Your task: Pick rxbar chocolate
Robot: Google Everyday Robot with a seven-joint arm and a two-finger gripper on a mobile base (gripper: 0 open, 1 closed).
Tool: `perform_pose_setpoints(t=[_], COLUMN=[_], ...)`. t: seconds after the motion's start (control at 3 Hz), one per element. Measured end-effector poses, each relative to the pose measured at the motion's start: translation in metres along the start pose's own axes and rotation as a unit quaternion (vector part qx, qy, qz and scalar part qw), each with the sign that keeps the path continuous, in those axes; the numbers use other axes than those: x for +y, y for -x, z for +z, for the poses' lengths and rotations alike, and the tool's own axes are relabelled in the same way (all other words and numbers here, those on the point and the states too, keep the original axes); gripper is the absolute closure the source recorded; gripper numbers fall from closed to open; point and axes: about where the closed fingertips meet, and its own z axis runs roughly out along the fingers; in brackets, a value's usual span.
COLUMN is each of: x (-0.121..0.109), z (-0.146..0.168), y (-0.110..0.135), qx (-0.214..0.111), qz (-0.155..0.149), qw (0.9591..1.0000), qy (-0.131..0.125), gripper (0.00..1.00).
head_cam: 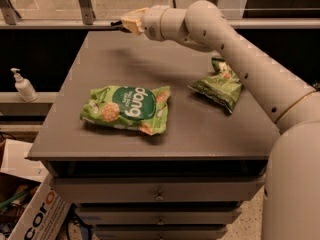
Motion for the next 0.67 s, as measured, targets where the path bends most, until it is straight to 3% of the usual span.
perform_pose_setpoints(t=[0.67], x=[-0.003], z=[-0.029], y=[0.014], qx=[-0.018], qz=[-0.006], qw=[0.9998], qy=[-0.004], gripper=[1.00])
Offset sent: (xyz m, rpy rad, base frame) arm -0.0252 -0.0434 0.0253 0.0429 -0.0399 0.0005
